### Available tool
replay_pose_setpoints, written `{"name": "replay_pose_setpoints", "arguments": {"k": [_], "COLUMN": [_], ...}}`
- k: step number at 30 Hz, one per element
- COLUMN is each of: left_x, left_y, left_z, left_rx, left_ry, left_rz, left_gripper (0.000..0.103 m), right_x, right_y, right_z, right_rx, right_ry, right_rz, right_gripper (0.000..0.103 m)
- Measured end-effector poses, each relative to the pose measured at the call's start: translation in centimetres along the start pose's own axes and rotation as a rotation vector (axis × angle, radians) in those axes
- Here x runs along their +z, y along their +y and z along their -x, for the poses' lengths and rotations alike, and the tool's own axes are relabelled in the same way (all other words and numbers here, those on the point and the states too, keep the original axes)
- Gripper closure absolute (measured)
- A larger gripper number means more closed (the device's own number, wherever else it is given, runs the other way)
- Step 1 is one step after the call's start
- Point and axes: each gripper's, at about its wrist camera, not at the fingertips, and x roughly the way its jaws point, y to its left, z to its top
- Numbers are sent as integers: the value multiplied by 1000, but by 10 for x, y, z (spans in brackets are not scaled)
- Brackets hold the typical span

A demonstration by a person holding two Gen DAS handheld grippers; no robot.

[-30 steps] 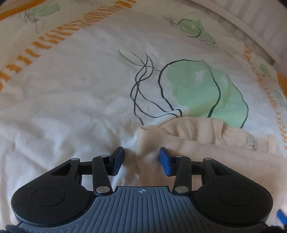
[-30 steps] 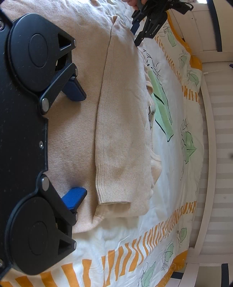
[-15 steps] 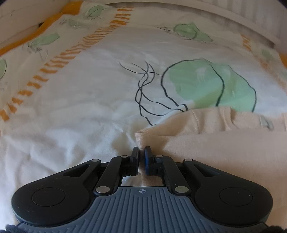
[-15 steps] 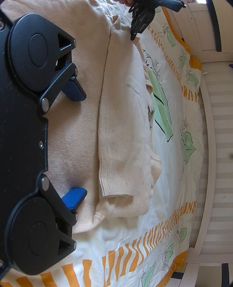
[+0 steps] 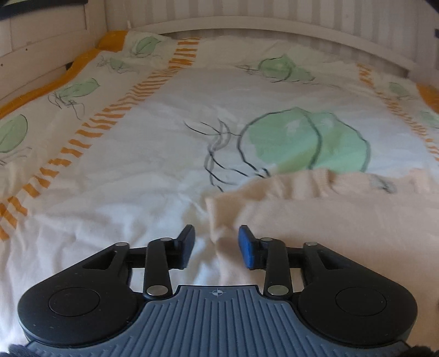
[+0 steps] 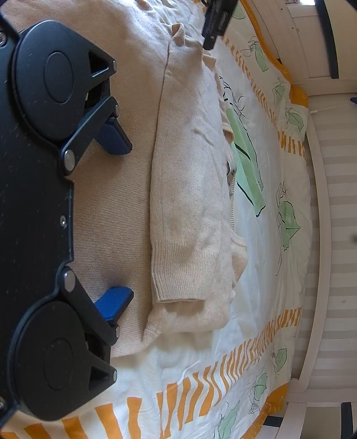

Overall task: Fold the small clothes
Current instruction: 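Pinch the folded sweater edge with the left gripper and release, then move both tools down to the ribbed sweater hem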

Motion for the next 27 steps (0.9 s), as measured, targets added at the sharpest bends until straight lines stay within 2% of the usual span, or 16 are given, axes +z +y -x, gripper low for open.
{"name": "replay_pose_setpoints", "arguments": {"k": [2, 5, 7, 9, 12, 16, 19, 23, 27], "left_x": [-9, -22, -27, -27, -28, -29, -39, -64, -87], "left_y": [-1, 2, 6, 5, 6, 9, 11, 13, 12], "left_z": [0, -8, -9, -7, -6, 7, 26, 44, 61], "left_rx": [-32, -34, -43, -48, -56, -40, -54, -95, -81], "left_ry": [40, 90, 76, 74, 77, 94, 111, 187, 191], "left_rz": [-5, 8, 23, 9, 2, 24, 55, 72, 37], "left_gripper": [61, 59, 57, 57, 57, 57, 57, 53, 47], "right_x": [0, 2, 6, 9, 11, 15, 12, 2, -7], "right_y": [-1, -11, -23, -39, -56, -40, -37, -39, -38], "right_z": [1, 4, 6, 5, 3, 14, 28, 43, 61], "right_rx": [2, 21, 5, -51, -32, -41, -14, 8, -28], "right_ry": [-5, -12, -23, -32, -26, 1, 26, 102, 160], "right_rz": [-5, -66, -122, -187, -277, -191, -212, -264, -251], "right_gripper": [1, 1, 1, 2, 3, 3, 3, 3, 3]}}
